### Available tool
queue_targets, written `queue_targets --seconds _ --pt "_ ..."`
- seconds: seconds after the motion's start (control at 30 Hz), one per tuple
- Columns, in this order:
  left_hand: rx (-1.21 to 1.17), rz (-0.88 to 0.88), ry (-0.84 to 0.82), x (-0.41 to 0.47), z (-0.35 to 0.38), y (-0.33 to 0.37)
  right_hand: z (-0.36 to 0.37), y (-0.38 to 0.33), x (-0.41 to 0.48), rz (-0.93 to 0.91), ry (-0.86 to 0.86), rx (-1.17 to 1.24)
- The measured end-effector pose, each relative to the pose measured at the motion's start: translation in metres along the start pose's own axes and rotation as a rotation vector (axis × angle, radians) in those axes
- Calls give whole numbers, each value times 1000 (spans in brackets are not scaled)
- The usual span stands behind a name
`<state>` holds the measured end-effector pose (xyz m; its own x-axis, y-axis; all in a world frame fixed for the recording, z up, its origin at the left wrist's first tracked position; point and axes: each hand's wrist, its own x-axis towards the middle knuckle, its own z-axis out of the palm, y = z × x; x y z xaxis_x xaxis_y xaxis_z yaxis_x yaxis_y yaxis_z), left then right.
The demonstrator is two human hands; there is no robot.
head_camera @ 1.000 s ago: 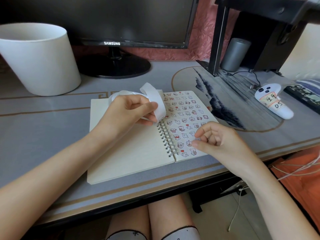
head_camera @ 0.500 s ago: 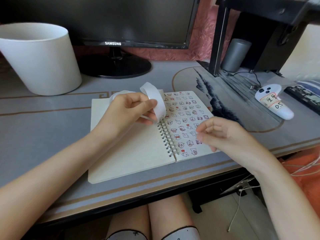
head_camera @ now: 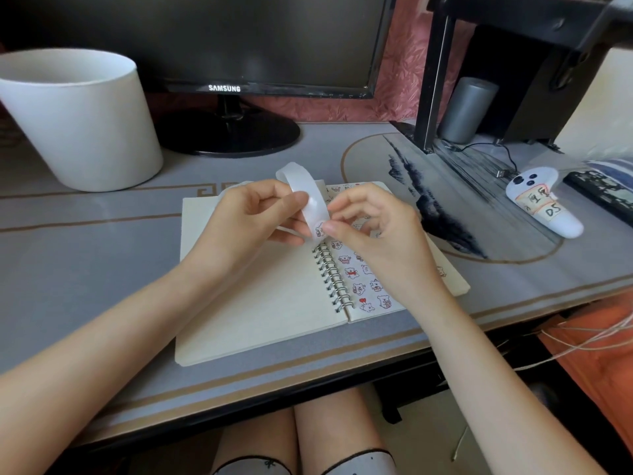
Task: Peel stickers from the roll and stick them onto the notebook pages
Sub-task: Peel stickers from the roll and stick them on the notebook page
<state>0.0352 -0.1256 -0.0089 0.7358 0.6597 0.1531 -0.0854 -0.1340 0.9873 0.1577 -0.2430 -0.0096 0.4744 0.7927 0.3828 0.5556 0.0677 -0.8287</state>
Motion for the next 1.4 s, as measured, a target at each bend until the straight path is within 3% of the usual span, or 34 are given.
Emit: queue_targets --seconds 0.2,0.57,1.23,1.4 --pt "-15 -43 -41 1 3 0 0 5 0 -17 90 114" --pt "20 -22 -64 1 3 -5 4 7 0 -16 116 84" --pt "30 -43 -15 0 5 -2 -1 6 -11 -122 20 -155" --pt "39 -46 11 1 3 -3 -22 -4 -18 92 -50 57"
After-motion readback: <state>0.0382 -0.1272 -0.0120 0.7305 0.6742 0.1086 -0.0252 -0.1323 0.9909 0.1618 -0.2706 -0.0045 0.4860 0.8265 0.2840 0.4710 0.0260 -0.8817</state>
